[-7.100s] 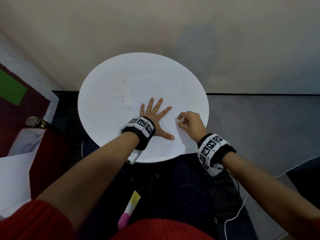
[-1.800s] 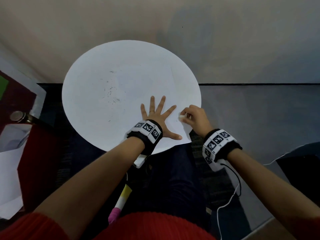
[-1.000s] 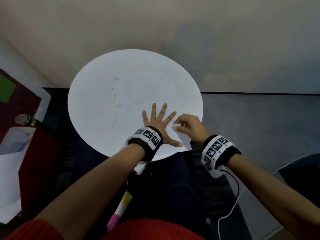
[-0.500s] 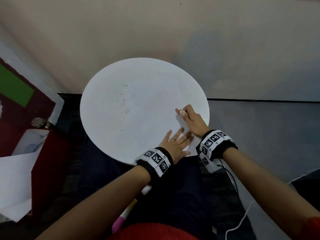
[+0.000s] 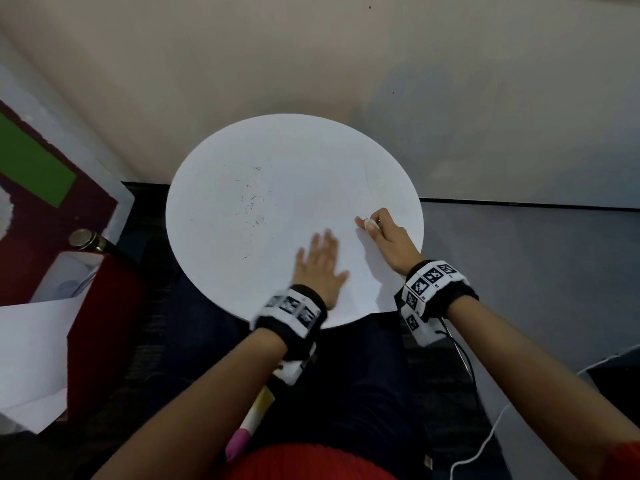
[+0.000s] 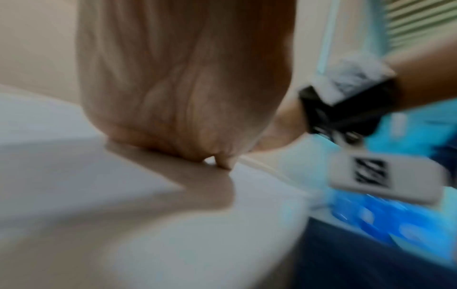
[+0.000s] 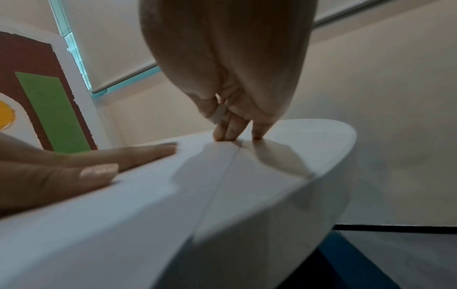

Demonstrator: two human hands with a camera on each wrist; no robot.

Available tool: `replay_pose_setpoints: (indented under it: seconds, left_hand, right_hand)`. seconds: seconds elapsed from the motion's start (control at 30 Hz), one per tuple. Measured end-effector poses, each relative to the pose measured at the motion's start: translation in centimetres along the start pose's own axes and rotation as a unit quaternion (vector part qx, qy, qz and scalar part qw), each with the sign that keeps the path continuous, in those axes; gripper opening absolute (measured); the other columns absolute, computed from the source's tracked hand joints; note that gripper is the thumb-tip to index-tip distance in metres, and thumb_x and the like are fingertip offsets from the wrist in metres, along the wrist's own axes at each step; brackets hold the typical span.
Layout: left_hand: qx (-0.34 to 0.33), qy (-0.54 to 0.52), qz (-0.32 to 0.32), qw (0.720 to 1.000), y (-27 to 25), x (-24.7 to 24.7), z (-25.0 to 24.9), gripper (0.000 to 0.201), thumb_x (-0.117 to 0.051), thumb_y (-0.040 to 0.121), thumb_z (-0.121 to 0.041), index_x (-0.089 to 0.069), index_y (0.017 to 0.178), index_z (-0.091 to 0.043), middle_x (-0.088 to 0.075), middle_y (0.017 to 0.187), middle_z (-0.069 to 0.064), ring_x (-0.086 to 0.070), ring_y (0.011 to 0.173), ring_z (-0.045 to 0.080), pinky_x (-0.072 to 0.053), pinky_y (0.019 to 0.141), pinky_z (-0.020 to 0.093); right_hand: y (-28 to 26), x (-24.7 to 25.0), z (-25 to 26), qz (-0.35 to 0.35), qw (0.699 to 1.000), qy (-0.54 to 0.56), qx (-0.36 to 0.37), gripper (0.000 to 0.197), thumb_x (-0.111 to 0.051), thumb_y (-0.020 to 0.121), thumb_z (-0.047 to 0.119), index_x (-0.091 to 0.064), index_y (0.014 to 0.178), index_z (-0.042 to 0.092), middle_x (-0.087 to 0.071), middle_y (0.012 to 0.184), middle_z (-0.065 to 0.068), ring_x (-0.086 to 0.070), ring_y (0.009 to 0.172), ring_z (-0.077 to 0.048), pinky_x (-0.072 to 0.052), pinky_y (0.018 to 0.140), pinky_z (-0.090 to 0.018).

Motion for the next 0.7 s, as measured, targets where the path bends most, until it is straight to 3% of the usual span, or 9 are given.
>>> replay_pose_setpoints:
  seconds: [0.07, 0.13, 0.2, 0.27, 0.3, 0.37, 0.43, 0.53, 0.7]
  left_hand:
    - [0.111, -0.044, 0.002, 0.993, -0.8, 1.2, 5.0, 0.070, -0.016, 0.104, -0.043, 0.021, 0.148, -0.004, 0.031, 0.154, 0.012, 0.024, 0.143, 0.028, 0.010, 0.116, 0.044]
    - [0.169, -0.070, 0.003, 0.983, -2.0, 2.2, 8.1, 0.071, -0.019, 0.104, -0.041, 0.017, 0.148, 0.002, 0.028, 0.154, 0.019, 0.022, 0.144, 0.033, 0.008, 0.117, 0.043]
    - [0.132, -0.065, -0.036, 0.988, -2.7, 3.3, 9.0, 0.072, -0.027, 0.104, -0.036, 0.014, 0.148, 0.003, 0.026, 0.155, 0.018, 0.020, 0.144, 0.033, 0.006, 0.117, 0.043]
    - [0.030, -0.073, -0.075, 0.994, -3.4, 3.8, 8.7, 0.079, -0.040, 0.101, -0.035, 0.013, 0.150, -0.003, 0.026, 0.156, 0.010, 0.017, 0.146, 0.028, 0.004, 0.117, 0.043]
    - [-0.018, -0.078, -0.078, 0.994, -3.7, 3.8, 8.6, 0.085, -0.047, 0.099, -0.038, 0.012, 0.151, -0.006, 0.026, 0.157, 0.005, 0.015, 0.147, 0.026, 0.003, 0.118, 0.043]
    - [-0.083, -0.048, -0.052, 0.994, -4.1, 3.2, 8.7, 0.096, -0.053, 0.093, -0.048, 0.012, 0.152, -0.008, 0.027, 0.156, 0.000, 0.018, 0.146, 0.022, 0.005, 0.119, 0.044]
    - [-0.104, 0.010, -0.020, 0.994, -3.7, 2.3, 9.0, 0.102, -0.048, 0.089, -0.060, 0.014, 0.151, -0.008, 0.030, 0.155, 0.001, 0.024, 0.144, 0.021, 0.009, 0.118, 0.046]
    - [-0.105, 0.035, -0.001, 0.994, -2.6, 1.9, 9.2, 0.108, -0.044, 0.084, -0.072, 0.017, 0.151, -0.012, 0.031, 0.155, -0.001, 0.029, 0.142, 0.019, 0.016, 0.114, 0.043]
    - [-0.096, 0.053, -0.033, 0.993, -1.0, 2.6, 7.9, 0.122, -0.039, 0.070, -0.088, 0.017, 0.152, -0.017, 0.028, 0.156, -0.006, 0.026, 0.144, 0.016, 0.019, 0.114, 0.049]
  right_hand:
    - [-0.1, -0.1, 0.0, -0.001, 1.000, 0.004, 0.000, 0.020, -0.035, 0.101, 0.027, -0.038, 0.095, 0.008, -0.065, 0.114, -0.011, -0.052, 0.114, 0.005, -0.039, 0.071, 0.000]
    - [-0.1, -0.1, 0.0, 0.000, 1.000, 0.000, 0.001, 0.021, -0.035, 0.101, 0.028, -0.039, 0.095, 0.008, -0.065, 0.114, -0.010, -0.052, 0.114, 0.006, -0.041, 0.072, -0.001]
    - [0.0, -0.2, 0.1, 0.015, 1.000, -0.009, -0.002, 0.020, -0.036, 0.101, 0.026, -0.039, 0.095, 0.007, -0.065, 0.113, -0.010, -0.053, 0.116, 0.002, -0.042, 0.074, -0.006]
    - [0.2, 0.0, 0.8, 0.013, 0.999, -0.040, 0.011, 0.018, -0.040, 0.100, 0.022, -0.041, 0.094, 0.006, -0.065, 0.104, -0.016, -0.060, 0.113, -0.015, -0.045, 0.075, -0.019]
    - [0.1, 0.2, 1.5, -0.001, 0.998, -0.064, 0.028, 0.016, -0.043, 0.099, 0.020, -0.043, 0.092, 0.005, -0.065, 0.097, -0.020, -0.062, 0.103, -0.025, -0.044, 0.072, -0.025]
    - [-0.7, -0.6, 3.8, -0.021, 0.992, -0.105, 0.073, 0.015, -0.053, 0.094, 0.016, -0.049, 0.086, 0.003, -0.061, 0.082, -0.019, -0.058, 0.075, -0.027, -0.040, 0.065, -0.029]
    - [-1.9, -2.8, 5.5, -0.003, 0.988, -0.114, 0.100, 0.014, -0.063, 0.087, 0.013, -0.055, 0.077, 0.006, -0.056, 0.074, -0.009, -0.051, 0.063, -0.016, -0.040, 0.061, -0.022]
    - [-3.1, -6.1, 6.0, 0.039, 0.989, -0.117, 0.079, 0.009, -0.072, 0.078, 0.013, -0.065, 0.074, 0.008, -0.055, 0.074, -0.002, -0.049, 0.062, -0.007, -0.036, 0.061, -0.012]
    - [-1.6, -6.2, 5.5, -0.001, 0.992, -0.122, 0.029, 0.008, -0.066, 0.082, 0.010, -0.066, 0.077, 0.004, -0.058, 0.070, -0.004, -0.056, 0.065, -0.019, -0.046, 0.063, -0.030]
Point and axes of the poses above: each hand's wrist, its own y-axis towards the middle knuckle, its own x-axis out of the back of the hand, z = x × y, the point moved 9 cm from there along y, towards the middle knuckle
